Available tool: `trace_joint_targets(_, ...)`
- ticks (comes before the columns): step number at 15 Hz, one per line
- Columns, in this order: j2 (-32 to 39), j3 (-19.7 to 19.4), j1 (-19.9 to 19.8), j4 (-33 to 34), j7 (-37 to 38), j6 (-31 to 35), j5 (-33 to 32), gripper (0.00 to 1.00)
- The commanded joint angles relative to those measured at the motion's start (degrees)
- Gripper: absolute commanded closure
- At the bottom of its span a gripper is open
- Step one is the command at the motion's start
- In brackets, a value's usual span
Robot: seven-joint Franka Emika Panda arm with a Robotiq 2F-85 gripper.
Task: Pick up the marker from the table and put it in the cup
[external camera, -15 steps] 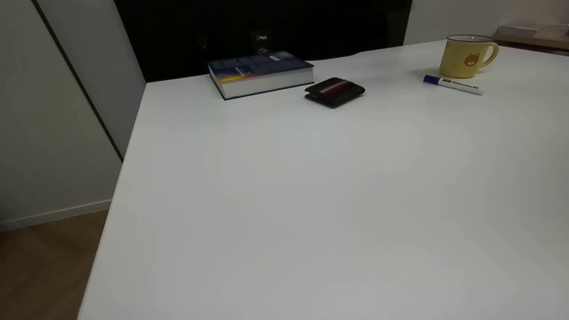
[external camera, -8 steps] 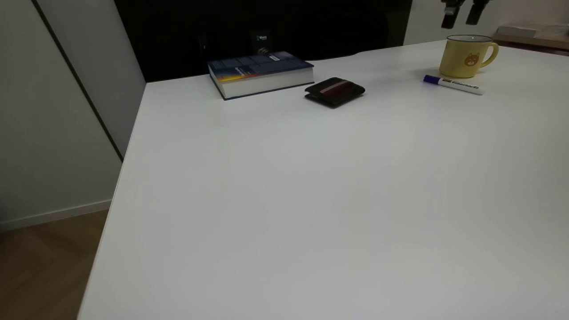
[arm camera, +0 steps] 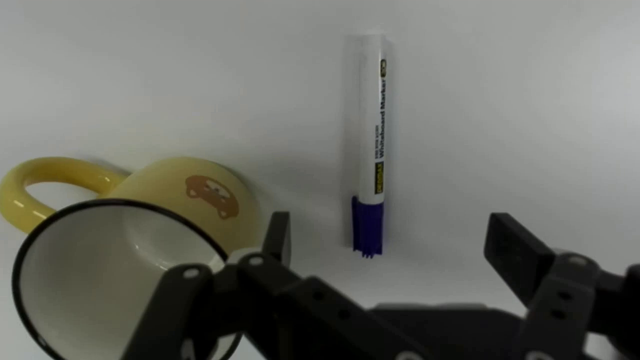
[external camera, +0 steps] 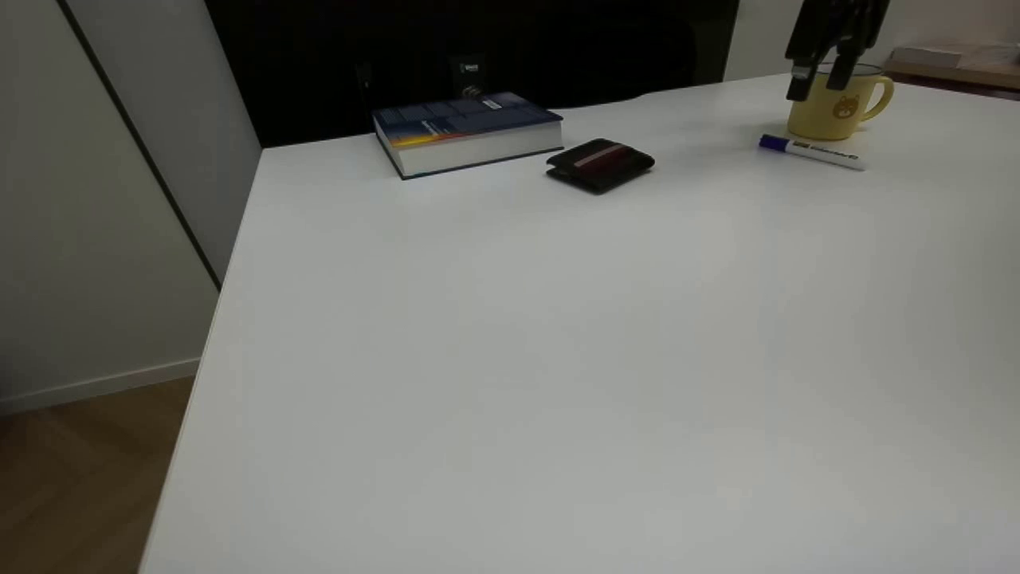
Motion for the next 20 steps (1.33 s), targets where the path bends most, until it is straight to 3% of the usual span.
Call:
trace_joint_targets(1,1.7,0.4,-0.4,0.6,0.2,0.0,-1.2,0.00)
trace_joint_targets(20,5.3,-0.6,0.2,-0.3,1.2,-0.3,-3.0,0.00)
